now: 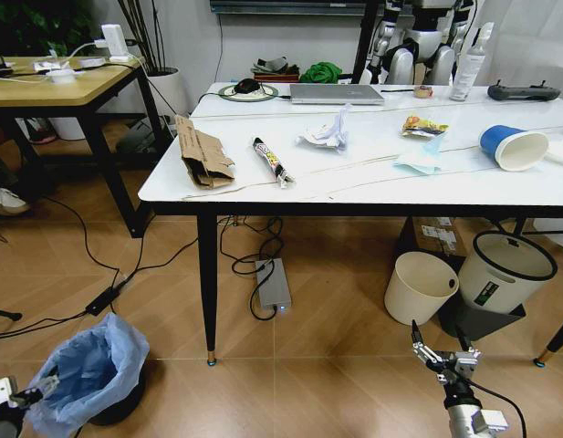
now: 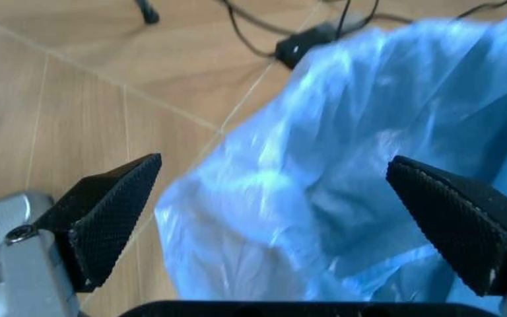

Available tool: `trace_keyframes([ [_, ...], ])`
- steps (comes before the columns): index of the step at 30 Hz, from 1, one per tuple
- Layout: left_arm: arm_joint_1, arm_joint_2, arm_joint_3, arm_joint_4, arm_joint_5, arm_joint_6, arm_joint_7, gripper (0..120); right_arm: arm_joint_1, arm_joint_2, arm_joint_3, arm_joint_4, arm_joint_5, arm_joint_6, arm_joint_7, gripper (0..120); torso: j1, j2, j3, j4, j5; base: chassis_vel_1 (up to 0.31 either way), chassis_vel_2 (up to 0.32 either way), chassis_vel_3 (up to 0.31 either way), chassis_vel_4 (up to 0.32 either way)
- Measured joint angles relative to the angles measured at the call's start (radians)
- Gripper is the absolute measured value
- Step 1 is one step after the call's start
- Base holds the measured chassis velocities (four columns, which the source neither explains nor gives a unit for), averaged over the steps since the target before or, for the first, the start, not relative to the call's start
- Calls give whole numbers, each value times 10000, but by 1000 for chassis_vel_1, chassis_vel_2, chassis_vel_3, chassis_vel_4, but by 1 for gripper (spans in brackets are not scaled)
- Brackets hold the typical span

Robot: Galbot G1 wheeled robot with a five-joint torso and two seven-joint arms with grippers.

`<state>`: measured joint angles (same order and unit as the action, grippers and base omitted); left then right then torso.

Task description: Pick up the trash bin and place the trash from the table into it.

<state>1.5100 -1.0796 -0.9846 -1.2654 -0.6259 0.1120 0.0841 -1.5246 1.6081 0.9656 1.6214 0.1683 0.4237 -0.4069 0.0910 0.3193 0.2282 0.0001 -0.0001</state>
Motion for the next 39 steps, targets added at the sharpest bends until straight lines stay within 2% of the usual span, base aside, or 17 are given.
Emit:
trace_keyframes([
  [4,-339,0,68,648,146,-16,64,100,-4,0,-18,7,-7,0,1,100,2,6,5,-2,2,0,0,0,0],
  [20,-615,-125,109,892,282,-55,85,100,52,0,-76,-29,-85,-27,3,100,7,20,15,-1,2,0,0,0,0],
  [25,-805,-193,129,1023,408,-130,84,81,39,0,-95,7,-69,-6,5,100,9,23,17,-1,1,0,0,0,0],
  [28,-834,-199,129,1023,360,-140,90,74,23,0,-95,40,-27,8,4,100,9,24,18,-2,2,0,0,0,0],
  [33,-813,-223,125,1004,341,-155,128,51,20,0,-95,64,10,26,-1,100,9,27,19,-2,1,0,0,0,0],
  [35,-803,-229,123,990,340,-157,131,48,20,0,-95,77,18,27,-1,100,9,28,20,-2,1,0,0,0,0],
  [39,-778,-235,110,963,328,-162,134,32,25,0,-96,109,83,35,-2,100,9,29,20,-1,1,0,0,0,0],
])
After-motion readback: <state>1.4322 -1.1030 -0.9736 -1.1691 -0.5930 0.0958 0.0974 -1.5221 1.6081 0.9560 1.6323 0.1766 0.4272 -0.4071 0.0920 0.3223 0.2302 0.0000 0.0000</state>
